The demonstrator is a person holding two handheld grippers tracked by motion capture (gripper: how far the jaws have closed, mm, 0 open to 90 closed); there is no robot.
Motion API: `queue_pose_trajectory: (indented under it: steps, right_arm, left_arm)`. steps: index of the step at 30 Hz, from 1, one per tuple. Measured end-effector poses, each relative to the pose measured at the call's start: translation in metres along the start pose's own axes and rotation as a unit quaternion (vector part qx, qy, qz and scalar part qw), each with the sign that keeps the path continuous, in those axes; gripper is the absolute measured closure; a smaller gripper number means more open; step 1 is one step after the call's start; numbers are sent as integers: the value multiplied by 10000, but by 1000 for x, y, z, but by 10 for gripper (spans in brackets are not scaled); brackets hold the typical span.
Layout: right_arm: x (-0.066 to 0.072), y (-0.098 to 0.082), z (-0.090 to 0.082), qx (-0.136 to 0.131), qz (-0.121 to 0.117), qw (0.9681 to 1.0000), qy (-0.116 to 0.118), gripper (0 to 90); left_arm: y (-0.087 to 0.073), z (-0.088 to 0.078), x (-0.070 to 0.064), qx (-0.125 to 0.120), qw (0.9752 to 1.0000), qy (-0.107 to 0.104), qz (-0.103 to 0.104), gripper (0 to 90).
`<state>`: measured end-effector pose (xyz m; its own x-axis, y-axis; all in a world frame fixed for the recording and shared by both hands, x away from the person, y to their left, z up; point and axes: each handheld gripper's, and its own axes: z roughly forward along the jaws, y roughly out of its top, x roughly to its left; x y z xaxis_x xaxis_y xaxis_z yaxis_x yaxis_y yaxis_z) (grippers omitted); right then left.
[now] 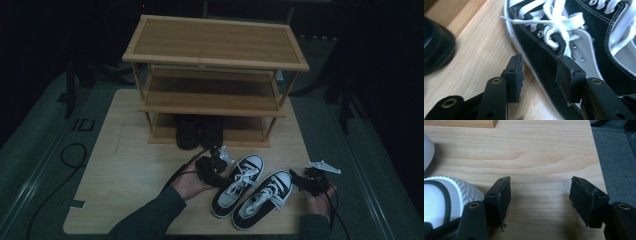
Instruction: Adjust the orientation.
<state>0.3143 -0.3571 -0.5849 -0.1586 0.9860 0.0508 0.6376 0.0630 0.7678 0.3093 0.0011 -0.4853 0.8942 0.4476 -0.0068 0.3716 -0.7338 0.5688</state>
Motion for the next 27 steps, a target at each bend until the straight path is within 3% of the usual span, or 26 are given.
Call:
queue_pose_trajectory:
  steps: [8, 19, 24, 27]
  right_arm:
    - [0, 0, 0, 0, 2, 10000, 1, 329]
    - [0, 0, 0, -1, 0, 10000, 0, 329]
    - [0, 0, 0, 3, 2, 10000, 2, 329]
    - [0, 0, 0, 0, 4, 10000, 4, 329]
  left_arm:
    - [9, 17, -10, 128, 9998, -110, 50, 581]
    - [14, 35, -20, 400, 9990, 61, 171, 644]
    - [15, 35, -21, 186, 9995, 234, 104, 817]
    - [13, 30, -16, -7, 9996, 283, -96, 843]
